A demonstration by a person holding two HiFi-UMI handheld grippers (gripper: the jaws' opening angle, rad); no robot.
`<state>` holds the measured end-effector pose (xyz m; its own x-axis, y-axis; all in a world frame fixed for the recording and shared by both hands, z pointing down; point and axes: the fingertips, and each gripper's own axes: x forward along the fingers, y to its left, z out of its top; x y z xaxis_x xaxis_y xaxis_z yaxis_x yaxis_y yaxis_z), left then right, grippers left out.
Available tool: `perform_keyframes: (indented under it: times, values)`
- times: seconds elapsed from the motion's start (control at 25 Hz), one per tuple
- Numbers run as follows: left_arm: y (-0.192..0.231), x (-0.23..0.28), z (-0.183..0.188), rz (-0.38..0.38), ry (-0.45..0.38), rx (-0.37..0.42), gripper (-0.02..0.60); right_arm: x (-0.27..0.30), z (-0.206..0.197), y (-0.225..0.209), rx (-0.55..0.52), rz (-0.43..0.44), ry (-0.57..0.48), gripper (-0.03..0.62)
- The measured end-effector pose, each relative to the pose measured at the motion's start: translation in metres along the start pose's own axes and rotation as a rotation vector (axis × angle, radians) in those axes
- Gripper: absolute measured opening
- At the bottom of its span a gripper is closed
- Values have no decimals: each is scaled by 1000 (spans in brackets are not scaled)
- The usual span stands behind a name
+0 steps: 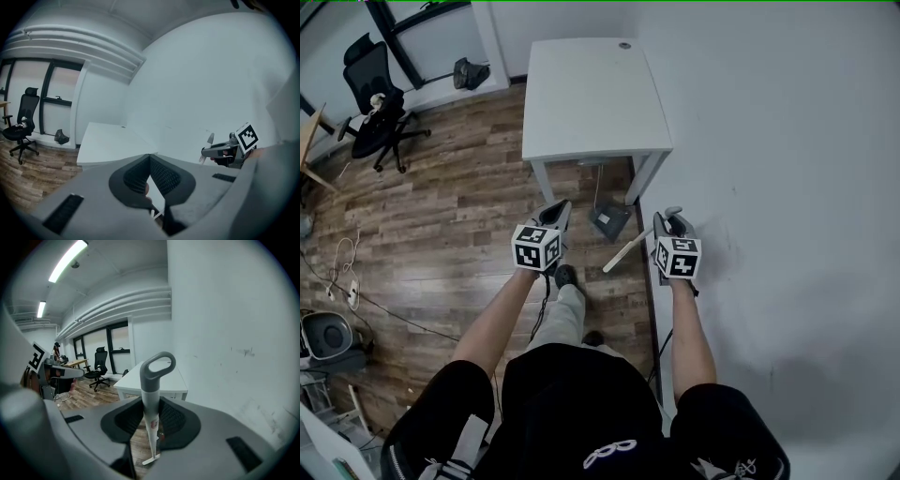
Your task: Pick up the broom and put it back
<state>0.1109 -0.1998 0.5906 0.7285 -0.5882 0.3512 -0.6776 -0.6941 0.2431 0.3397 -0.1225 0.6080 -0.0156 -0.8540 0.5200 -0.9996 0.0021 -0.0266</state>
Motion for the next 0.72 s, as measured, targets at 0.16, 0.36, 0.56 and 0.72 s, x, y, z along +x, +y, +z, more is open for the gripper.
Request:
perform_keyframes:
  times: [0.16, 0.36, 0.56, 0.72]
  values:
    - [15, 23, 12, -5, 2, 5, 7, 22, 9, -10, 6, -9, 7, 114]
    - [28, 51, 21, -15, 8, 12, 7, 48, 15, -22, 4, -15, 26, 114]
    - [42, 69, 24, -17, 18, 13, 8, 70, 15, -28, 5, -18, 50, 114]
    - [54, 74, 23, -12, 32, 11, 8, 85, 15, -27, 4, -18, 67, 114]
